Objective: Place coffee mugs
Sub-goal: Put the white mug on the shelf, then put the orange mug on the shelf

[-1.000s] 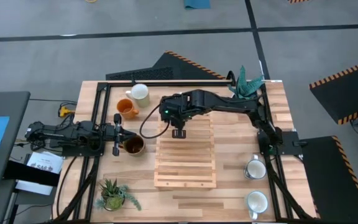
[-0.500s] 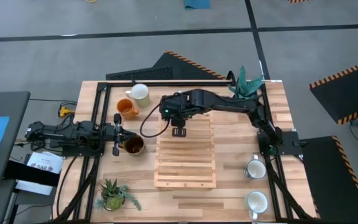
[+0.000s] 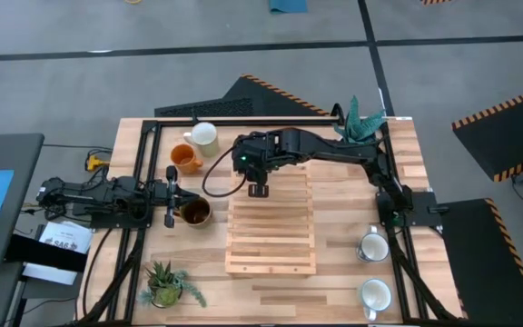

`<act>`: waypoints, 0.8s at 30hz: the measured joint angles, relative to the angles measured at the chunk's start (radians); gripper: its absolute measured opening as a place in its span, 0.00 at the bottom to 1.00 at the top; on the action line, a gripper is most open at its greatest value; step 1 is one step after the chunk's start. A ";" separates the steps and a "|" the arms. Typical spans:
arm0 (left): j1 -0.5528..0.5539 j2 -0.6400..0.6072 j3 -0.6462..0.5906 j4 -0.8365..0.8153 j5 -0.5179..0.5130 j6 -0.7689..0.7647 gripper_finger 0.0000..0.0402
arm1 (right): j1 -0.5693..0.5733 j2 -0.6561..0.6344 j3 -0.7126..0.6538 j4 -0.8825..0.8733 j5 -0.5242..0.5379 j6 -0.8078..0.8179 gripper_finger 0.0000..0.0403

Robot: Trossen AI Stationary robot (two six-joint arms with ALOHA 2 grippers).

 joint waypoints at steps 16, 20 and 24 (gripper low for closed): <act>0.000 0.000 0.000 0.000 0.000 0.000 0.00 | 0.009 -0.168 0.000 -0.068 0.010 0.021 0.36; 0.000 0.000 0.000 0.000 0.000 0.000 0.00 | 0.019 -0.219 -0.013 -0.170 0.009 0.073 0.36; 0.000 0.000 0.000 0.000 0.000 0.000 0.00 | 0.043 -0.297 -0.131 -0.202 0.011 0.121 0.36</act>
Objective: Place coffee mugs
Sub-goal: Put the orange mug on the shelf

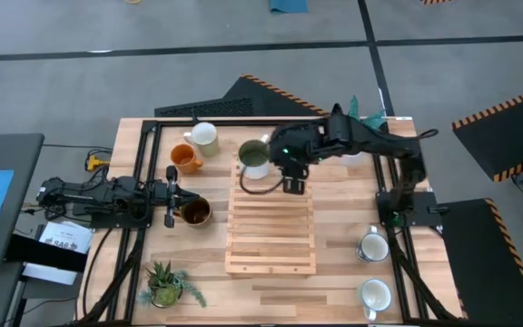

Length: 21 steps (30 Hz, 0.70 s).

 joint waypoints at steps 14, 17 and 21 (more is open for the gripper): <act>0.000 0.000 0.000 0.000 0.000 0.000 0.00 | 0.165 -0.664 -1.011 0.508 0.133 0.275 0.36; 0.000 0.000 0.000 0.000 0.000 0.000 0.00 | 0.223 -0.812 -1.165 0.634 0.213 0.332 0.36; 0.000 0.000 0.000 0.000 0.000 0.016 0.00 | 0.291 -0.963 -1.336 0.848 0.290 0.344 0.36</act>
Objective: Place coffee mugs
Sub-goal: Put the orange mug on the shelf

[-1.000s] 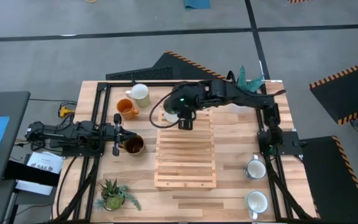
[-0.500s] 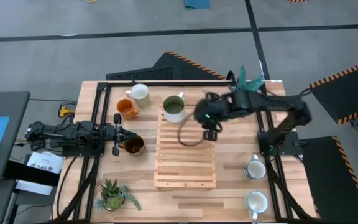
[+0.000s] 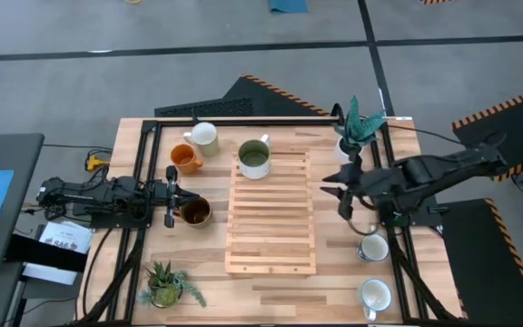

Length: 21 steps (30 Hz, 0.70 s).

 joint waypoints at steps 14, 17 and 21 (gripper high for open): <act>0.000 0.000 0.000 0.001 0.000 -0.123 0.00 | 0.072 -0.141 -0.329 0.419 0.031 -0.099 0.36; 0.000 0.000 -0.001 0.036 0.000 -0.196 0.00 | 0.072 -0.141 -0.335 0.420 0.031 -0.099 0.36; 0.000 0.008 -0.001 0.185 -0.074 -0.255 0.00 | 0.072 -0.141 -0.336 0.434 0.031 -0.100 0.36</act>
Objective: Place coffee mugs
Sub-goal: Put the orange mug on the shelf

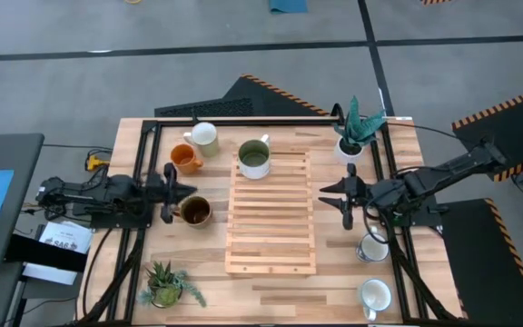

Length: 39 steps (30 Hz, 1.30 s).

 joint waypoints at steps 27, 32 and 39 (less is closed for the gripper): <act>0.260 0.792 0.682 -0.969 -0.247 -0.370 0.48 | 0.000 0.056 0.000 0.069 0.000 -0.033 0.36; 0.436 0.936 0.710 -0.968 -0.174 -0.266 0.48 | 0.000 0.074 0.000 0.069 0.000 -0.033 0.36; 0.609 1.096 0.724 -0.925 -0.055 -0.145 0.48 | 0.000 0.073 0.000 0.069 0.017 -0.042 0.36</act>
